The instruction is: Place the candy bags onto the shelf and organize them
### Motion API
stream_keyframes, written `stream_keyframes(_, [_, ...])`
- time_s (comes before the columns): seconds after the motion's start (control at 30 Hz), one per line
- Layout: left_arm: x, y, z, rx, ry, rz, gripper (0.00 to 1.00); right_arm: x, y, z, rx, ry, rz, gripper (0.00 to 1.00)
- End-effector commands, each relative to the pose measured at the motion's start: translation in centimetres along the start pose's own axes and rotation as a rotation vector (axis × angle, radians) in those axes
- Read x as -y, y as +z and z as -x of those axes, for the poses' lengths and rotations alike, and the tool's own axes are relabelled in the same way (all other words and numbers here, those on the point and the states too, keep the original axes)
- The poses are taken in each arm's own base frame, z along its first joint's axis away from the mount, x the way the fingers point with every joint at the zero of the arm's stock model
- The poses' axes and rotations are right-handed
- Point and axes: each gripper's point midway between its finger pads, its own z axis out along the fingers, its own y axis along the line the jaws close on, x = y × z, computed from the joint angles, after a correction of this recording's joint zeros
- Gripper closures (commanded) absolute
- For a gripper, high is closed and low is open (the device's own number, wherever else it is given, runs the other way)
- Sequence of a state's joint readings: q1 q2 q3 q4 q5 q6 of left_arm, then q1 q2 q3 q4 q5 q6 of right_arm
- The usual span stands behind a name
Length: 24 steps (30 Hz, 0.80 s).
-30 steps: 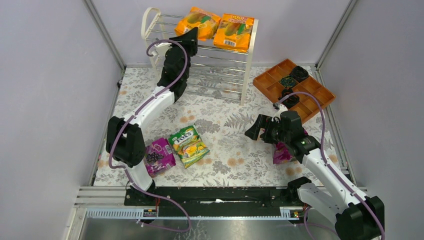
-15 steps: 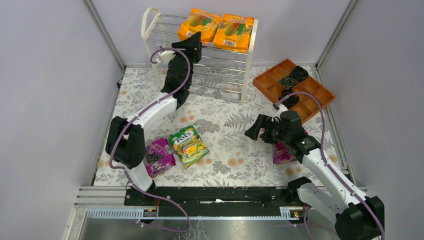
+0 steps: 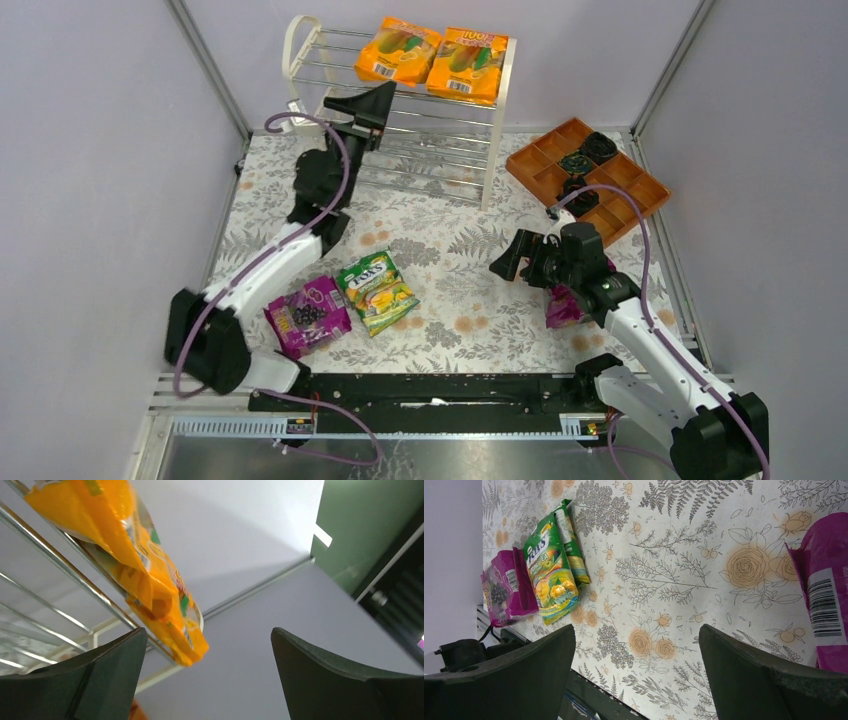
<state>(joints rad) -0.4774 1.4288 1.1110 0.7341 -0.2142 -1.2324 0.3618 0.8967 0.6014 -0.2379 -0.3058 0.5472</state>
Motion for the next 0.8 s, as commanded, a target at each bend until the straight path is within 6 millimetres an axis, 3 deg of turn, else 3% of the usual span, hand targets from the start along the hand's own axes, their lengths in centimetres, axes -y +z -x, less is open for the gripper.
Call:
stream_keyframes(0.0, [2.0, -4.9, -0.9, -0.174, 0.295, -0.042, 0.01, -0.2, 0.0, 0.0, 0.016, -0.009, 0.019, 0.00])
stream_keyframes(0.17, [-4.5, -11.4, -1.4, -0.297, 0.428, 0.160, 0.01, 0.1, 0.5, -0.6, 0.012, -0.006, 0.028, 0.00])
stream_keyframes(0.37, [-11.8, -19.0, -6.3, -0.707, 0.491, 0.332, 0.01, -0.1, 1.2, -1.1, -0.023, 0.005, 0.052, 0.00])
stream_keyframes(0.5, [-16.3, -23.6, -7.3, -0.856, 0.503, 0.481, 0.01, -0.2, 1.4, -1.2, -0.022, 0.014, 0.062, 0.00])
stream_keyframes(0.77, [-18.4, -25.9, -8.0, -0.920, 0.475, 0.541, 0.01, -0.1, 1.8, -1.5, -0.036, 0.027, 0.067, 0.00])
